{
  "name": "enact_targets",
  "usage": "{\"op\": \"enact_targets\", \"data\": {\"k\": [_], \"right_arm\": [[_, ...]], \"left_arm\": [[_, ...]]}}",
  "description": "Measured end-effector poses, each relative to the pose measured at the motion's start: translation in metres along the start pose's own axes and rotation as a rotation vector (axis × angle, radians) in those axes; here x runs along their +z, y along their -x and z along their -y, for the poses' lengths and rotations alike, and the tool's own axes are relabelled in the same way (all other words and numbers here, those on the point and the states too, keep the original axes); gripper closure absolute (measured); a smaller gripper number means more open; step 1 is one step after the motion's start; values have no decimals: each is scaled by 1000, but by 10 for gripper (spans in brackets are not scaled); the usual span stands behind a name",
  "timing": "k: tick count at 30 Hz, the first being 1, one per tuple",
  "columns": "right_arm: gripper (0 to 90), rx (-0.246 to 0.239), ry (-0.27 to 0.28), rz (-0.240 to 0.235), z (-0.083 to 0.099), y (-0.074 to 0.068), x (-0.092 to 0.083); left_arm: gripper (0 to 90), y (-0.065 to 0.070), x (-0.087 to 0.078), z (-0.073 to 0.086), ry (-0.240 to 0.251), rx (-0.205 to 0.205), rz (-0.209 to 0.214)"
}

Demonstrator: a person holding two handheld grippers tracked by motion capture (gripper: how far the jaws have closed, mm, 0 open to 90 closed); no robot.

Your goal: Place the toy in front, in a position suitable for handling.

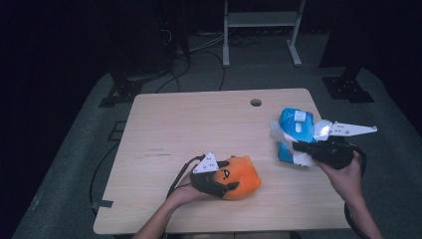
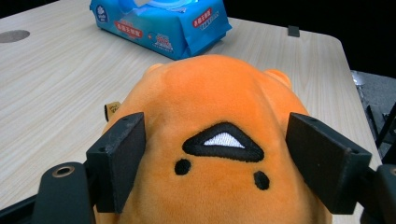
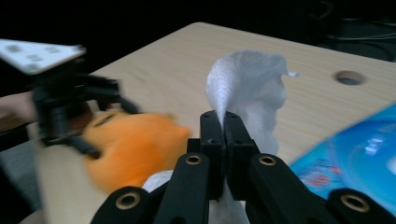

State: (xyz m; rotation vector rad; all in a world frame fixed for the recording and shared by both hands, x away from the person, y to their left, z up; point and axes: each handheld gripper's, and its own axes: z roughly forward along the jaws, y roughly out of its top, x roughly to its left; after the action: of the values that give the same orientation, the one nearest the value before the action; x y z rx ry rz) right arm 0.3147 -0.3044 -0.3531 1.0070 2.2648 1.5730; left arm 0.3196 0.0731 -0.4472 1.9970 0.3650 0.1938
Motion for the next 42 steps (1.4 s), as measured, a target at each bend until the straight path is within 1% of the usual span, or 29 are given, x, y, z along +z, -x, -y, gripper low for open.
{"op": "enact_targets", "data": {"k": [1, 2, 3, 4, 5, 6, 7, 8, 10, 11, 12, 13, 14, 15, 16, 17, 19, 21, 22, 23, 24, 25, 26, 27, 28, 32, 34, 39, 42], "right_arm": [[879, 0, 0, 0, 0, 0, 0], [878, -4, -6, -54, 1, -14, 0], [878, -4, -6, -54, 1, -14, 0], [878, -9, -23, -102, 3, -25, 1], [878, -9, -23, -102, 3, -25, 1], [878, -6, -44, -152, 6, -37, 3], [878, -6, -44, -152, 6, -37, 3], [878, -3, -75, -216, 10, -47, 7], [878, 6, -107, -286, 13, -56, 12], [878, 6, -107, -286, 13, -56, 12], [878, 11, -146, -347, 13, -63, 19], [878, 11, -146, -347, 13, -63, 19], [876, 8, -168, -394, 12, -66, 30], [876, 8, -168, -394, 12, -66, 30], [876, 20, -186, -428, 12, -62, 45], [876, 20, -186, -428, 12, -62, 45], [875, 37, -194, -435, 12, -51, 71], [874, 37, -198, -416, 12, -47, 79], [872, 29, -194, -359, 12, -42, 93], [872, 29, -194, -359, 12, -42, 93], [862, -15, -190, -267, 11, -40, 104], [862, -15, -190, -267, 11, -40, 104], [801, -47, -172, -207, 12, -40, 113], [801, -47, -172, -207, 12, -40, 113], [742, -83, -160, -188, 12, -42, 121], [609, -88, -145, -199, 13, -43, 129], [566, -60, -132, -229, 16, -42, 136], [636, -35, -128, -253, 26, -43, 141], [704, -32, -129, -267, 30, -45, 141]], "left_arm": [[211, 0, 0, 0, 0, 0, 0], [211, 0, 0, 0, -1, 0, 0], [210, 0, 0, 0, -1, 0, 0], [210, 0, 0, 0, 2, -2, 1], [210, -1, 0, 0, 3, -2, 1], [210, -1, 0, 1, 3, -5, 3], [210, -1, 0, 1, 3, -5, 3], [210, -1, 0, 1, 3, -4, 3], [209, -1, 0, 1, 3, -3, 3], [209, -1, 0, 1, 3, -3, 4], [208, -1, 1, 1, 4, -4, 4], [208, -1, 1, 1, 4, -6, 4], [207, -1, 1, 1, 4, -2, 5], [207, -1, 1, 1, 4, -2, 5], [207, -1, 1, 0, 4, -1, 4], [207, -1, 1, 0, 4, -1, 3], [206, -1, 1, 0, 5, 1, 5], [206, -1, 1, 1, 6, -1, 6], [206, -1, 1, 1, 5, -2, 6], [206, -1, 1, 1, 6, -2, 8], [205, -2, 0, 1, 4, 1, 9], [206, -2, 0, 1, 4, 1, 9], [206, -2, 0, 1, 1, 2, 10], [206, -2, 0, 1, 1, 2, 10], [206, -2, 0, 1, -2, 5, 12], [206, 0, 0, 1, -14, 26, 18], [206, 1, 0, 0, -23, 42, 17], [132, -1, -4, -7, -62, 56, 32], [90, -2, -13, -16, -99, 66, 6]]}}
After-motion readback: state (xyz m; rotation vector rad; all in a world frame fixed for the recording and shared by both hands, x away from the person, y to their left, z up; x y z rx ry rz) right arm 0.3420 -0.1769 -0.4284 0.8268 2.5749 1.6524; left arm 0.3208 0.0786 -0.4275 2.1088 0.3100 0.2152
